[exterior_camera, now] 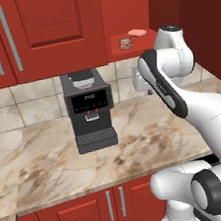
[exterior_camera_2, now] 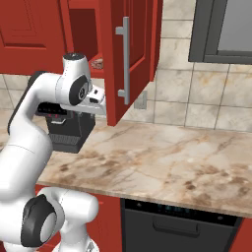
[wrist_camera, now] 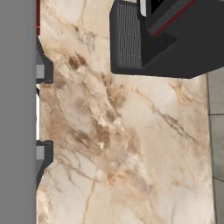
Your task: Locate and retrieve the bar soap and bar soap from the cabinet. Place them next to the sink.
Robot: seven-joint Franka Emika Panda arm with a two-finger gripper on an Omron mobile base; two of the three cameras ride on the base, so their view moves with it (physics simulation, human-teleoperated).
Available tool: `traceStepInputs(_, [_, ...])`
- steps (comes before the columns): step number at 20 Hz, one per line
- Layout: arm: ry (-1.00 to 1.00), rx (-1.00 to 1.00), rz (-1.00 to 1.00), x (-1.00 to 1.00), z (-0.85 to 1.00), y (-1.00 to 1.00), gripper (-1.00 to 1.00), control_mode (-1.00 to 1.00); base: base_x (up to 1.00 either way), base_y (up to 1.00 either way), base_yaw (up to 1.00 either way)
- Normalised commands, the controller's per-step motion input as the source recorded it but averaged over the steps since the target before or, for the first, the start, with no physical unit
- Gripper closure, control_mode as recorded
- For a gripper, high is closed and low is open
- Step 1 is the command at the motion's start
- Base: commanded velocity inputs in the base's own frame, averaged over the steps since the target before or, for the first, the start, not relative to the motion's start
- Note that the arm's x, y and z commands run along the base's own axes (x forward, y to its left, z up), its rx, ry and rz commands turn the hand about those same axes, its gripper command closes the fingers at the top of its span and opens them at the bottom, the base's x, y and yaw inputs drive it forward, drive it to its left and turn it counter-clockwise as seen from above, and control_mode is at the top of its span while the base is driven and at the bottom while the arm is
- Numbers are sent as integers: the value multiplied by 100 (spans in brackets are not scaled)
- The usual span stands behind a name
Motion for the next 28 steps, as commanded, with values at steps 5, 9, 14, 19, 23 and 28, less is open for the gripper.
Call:
traceStepInputs(5, [-1, -2, -1, -12, 0, 1, -100, -100, 0, 0, 0])
traceStepInputs(9, [-10, -4, 0, -25, 1, 3, -100, -100, 0, 0, 0])
traceStepInputs(14, [-24, -9, 0, -7, 8, 2, -100, -100, 0, 0, 0])
traceStepInputs(19, [-19, -6, 0, 0, 14, 0, -100, -100, 0, 0, 0])
traceStepInputs(23, [-4, -1, 0, 3, 9, 0, -100, -100, 0, 0, 0])
traceStepInputs(28, [0, 0, 0, 7, 18, -7, -100, -100, 0, 0, 0])
